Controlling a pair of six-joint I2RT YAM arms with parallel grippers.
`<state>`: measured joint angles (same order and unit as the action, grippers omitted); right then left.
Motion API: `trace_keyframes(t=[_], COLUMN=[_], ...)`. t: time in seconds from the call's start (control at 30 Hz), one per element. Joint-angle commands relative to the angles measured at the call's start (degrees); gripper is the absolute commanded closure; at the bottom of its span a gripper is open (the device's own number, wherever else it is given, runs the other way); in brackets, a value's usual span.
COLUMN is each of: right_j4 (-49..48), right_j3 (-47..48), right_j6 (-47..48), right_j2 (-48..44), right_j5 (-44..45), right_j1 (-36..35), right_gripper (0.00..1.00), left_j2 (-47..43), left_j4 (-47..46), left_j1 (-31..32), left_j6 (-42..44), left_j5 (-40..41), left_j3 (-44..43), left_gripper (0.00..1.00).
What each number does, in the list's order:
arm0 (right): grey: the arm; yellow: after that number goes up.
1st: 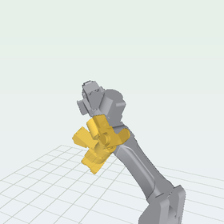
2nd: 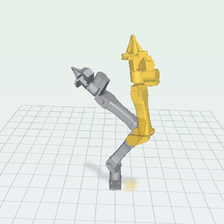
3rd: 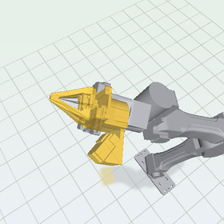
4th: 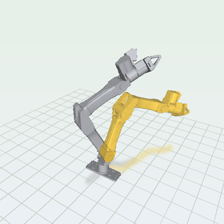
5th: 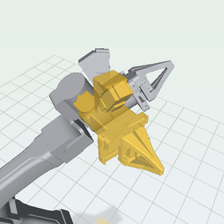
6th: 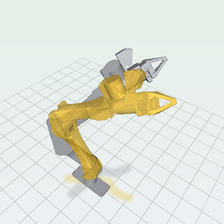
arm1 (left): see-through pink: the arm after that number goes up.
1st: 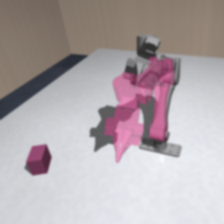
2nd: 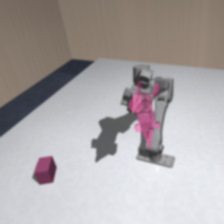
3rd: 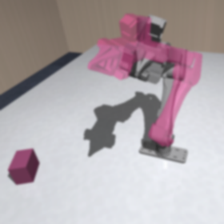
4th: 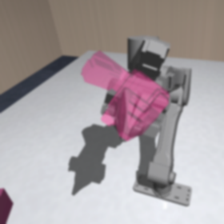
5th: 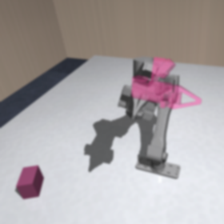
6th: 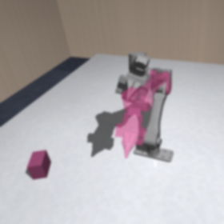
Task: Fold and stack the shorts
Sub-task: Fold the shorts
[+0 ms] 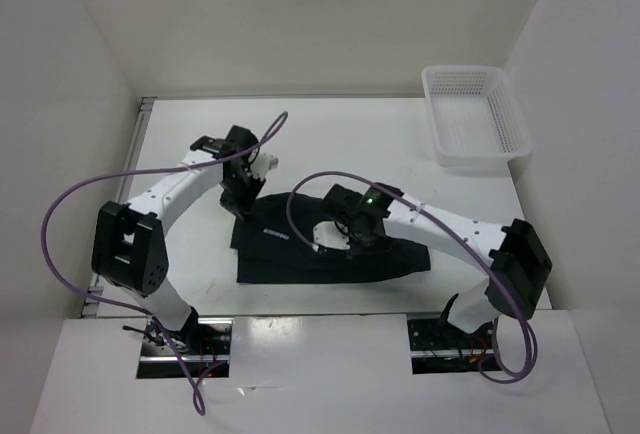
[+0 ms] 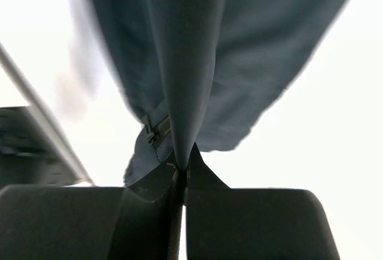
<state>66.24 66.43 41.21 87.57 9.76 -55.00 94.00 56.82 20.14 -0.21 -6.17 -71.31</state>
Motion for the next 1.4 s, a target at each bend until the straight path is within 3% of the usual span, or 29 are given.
trace_keyframes(t=[0.0,0.27,0.43,0.57,0.77,0.93,1.17,1.37], right_j4=[-1.79,-27.27,-41.79,-46.72,-49.01,-43.48,-31.37,-23.97], right_j3=[2.56,6.06,11.17,7.05,-0.69,2.12,-11.57,-13.44], right_j6=[8.35,19.16,17.77,19.34,19.96,17.76,19.43,12.68], right_j2=[-2.76,2.86,6.56,0.78,-2.58,-4.85,-16.28,-17.61], right_j5=[6.23,16.07,23.63,24.17,26.28,24.88,18.2,12.4], right_j1=[2.7,20.79,23.63,22.84,21.25,19.51,10.63,4.91], right_gripper=[1.0,1.0,1.0,1.0,1.0,1.0,1.0,1.0], left_j2=[0.56,8.04,11.03,6.73,2.95,-0.03,-10.66,-13.22], left_j4=[-0.74,-9.34,-14.36,-17.0,-18.67,-13.14,-5.51,-0.22], left_j1=[-1.24,-4.49,-6.51,-5.12,-3.71,-2.22,5.52,9.64], left_j6=[0.21,0.21,0.21,0.21,0.21,0.21,0.21,0.21], left_j5=[1.95,12.13,17.07,19.53,24.62,19.97,19.36,18.13], left_j3=[-8.22,-23.24,-33.8,-30.58,-24.85,-25.64,-1.15,5.03], left_gripper=[0.93,0.94,0.94,0.94,0.94,0.94,0.94,0.93])
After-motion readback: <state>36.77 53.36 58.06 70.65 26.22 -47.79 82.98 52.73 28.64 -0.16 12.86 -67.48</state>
